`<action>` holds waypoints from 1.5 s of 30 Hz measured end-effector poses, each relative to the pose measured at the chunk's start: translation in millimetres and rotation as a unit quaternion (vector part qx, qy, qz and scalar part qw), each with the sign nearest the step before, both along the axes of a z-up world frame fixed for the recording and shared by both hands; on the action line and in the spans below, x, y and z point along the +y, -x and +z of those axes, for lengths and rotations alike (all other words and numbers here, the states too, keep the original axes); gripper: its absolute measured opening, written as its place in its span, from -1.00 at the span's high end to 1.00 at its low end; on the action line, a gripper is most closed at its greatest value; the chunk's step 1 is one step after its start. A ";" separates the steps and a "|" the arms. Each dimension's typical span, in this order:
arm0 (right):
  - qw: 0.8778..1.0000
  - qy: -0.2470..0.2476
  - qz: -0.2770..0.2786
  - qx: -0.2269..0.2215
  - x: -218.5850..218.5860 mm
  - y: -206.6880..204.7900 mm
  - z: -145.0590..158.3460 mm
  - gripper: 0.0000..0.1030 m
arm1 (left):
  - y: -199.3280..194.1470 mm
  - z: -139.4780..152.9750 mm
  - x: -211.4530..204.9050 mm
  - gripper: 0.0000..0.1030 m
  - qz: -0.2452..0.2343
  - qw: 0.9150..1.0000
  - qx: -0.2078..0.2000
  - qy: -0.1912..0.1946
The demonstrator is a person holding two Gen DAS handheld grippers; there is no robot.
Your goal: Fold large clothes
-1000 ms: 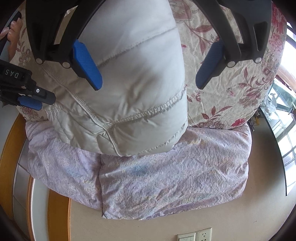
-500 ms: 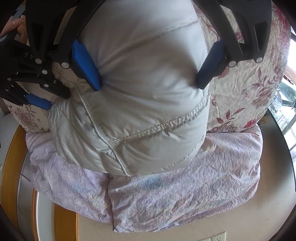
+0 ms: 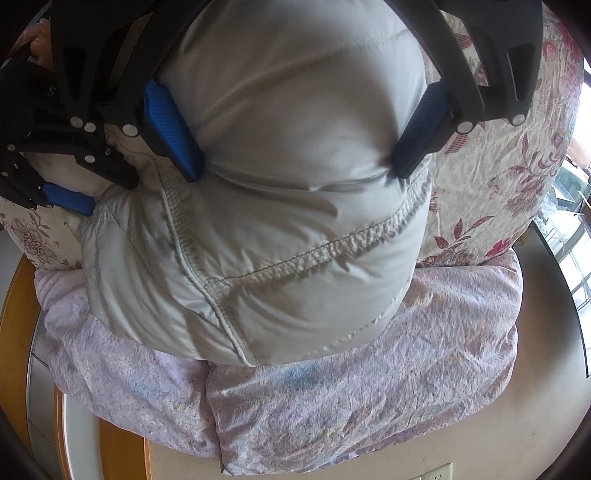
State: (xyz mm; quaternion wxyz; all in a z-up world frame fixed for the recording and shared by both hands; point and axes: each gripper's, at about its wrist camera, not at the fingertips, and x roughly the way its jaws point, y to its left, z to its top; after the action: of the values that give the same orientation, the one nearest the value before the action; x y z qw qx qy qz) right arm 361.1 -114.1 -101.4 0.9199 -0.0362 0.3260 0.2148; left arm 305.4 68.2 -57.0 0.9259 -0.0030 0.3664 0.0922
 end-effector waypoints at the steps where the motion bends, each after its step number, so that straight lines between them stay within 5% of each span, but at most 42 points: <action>1: 1.000 0.001 0.000 0.000 0.2 -0.3 0.0 -0.35 | 0.3 -0.3 -0.4 -0.97 0.002 1.000 -0.001 -0.001; 14: 0.998 -0.055 -0.008 -0.034 -4.0 -13.4 61.8 -0.35 | -0.5 54.4 22.3 -0.97 0.014 0.999 -0.028 -0.025; 17: 0.999 -0.029 -0.027 -0.035 7.7 -34.2 56.9 -0.35 | -18.7 44.6 28.1 -0.97 0.024 0.999 -0.009 -0.032; 20: 0.999 -0.014 -0.035 -0.016 10.2 -53.0 38.0 -0.51 | -24.4 31.3 33.6 -0.97 0.019 1.000 -0.007 0.008; 24: 0.996 -0.079 -0.028 0.036 -7.6 -75.4 13.2 -0.75 | -29.2 18.4 36.2 -0.97 0.014 0.999 -0.011 0.049; 45: 0.998 -0.007 -0.059 -0.018 11.0 -79.4 7.7 -0.89 | -41.5 2.9 17.4 -0.97 0.046 0.998 -0.034 -0.008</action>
State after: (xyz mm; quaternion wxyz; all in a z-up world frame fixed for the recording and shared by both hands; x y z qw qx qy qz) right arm 440.4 -103.1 -93.7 0.9369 -0.0142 0.3098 0.1616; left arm 347.0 85.6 -54.1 0.9325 -0.0151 0.3338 0.1372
